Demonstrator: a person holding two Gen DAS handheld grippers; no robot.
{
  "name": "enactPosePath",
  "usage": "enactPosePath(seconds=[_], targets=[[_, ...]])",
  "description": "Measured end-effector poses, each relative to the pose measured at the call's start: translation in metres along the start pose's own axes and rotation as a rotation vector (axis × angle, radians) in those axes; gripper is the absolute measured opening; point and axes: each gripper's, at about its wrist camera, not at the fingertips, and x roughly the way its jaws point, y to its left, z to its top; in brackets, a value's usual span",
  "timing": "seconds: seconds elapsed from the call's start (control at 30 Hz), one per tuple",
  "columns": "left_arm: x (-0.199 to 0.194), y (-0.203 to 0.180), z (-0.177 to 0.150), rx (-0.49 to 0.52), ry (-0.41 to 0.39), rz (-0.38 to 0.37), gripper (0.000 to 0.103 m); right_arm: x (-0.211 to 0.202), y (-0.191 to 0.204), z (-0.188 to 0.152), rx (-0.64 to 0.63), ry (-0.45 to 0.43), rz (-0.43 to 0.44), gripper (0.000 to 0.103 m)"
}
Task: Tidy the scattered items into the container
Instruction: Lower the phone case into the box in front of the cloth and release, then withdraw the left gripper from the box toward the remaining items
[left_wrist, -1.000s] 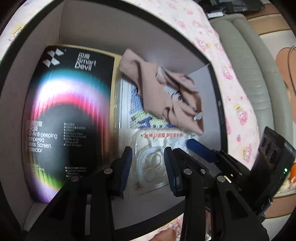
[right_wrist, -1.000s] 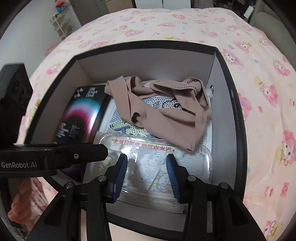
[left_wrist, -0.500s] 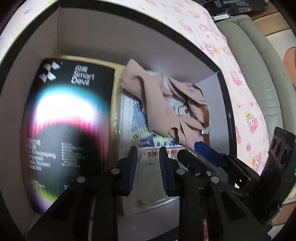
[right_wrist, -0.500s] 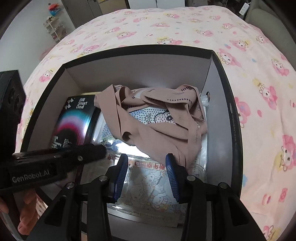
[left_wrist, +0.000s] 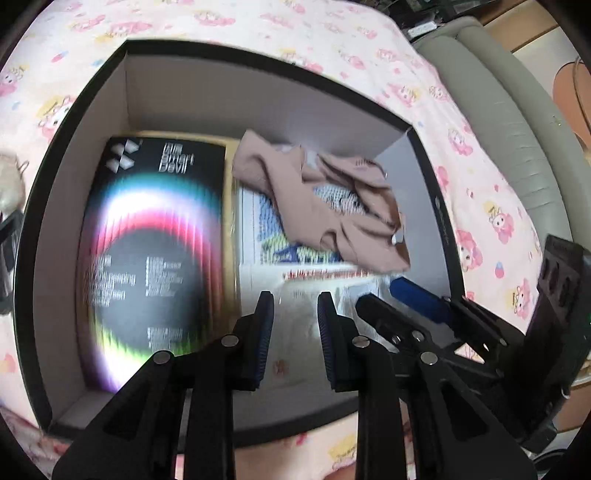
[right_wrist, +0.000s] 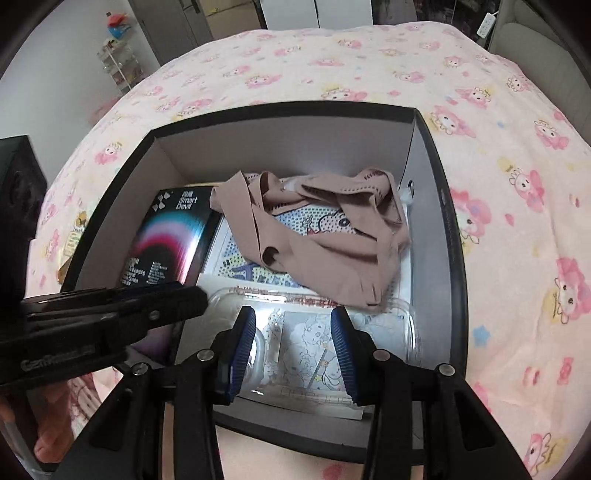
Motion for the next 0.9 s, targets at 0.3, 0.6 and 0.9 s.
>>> enactPosePath(seconds=[0.3,0.6,0.9], targets=[[0.022,0.002,0.001,-0.024,0.055,-0.026,0.023,0.014,-0.002,0.002,0.004,0.07,0.047,0.038],[0.025,0.026,0.022,-0.048,0.103,-0.042,0.026,0.013,0.001,0.001,0.005,0.055,0.01,0.038],[-0.02,0.003,0.005,0.082,-0.081,-0.002,0.047,-0.016,0.014,0.002,-0.044,-0.068,-0.134,0.04]])
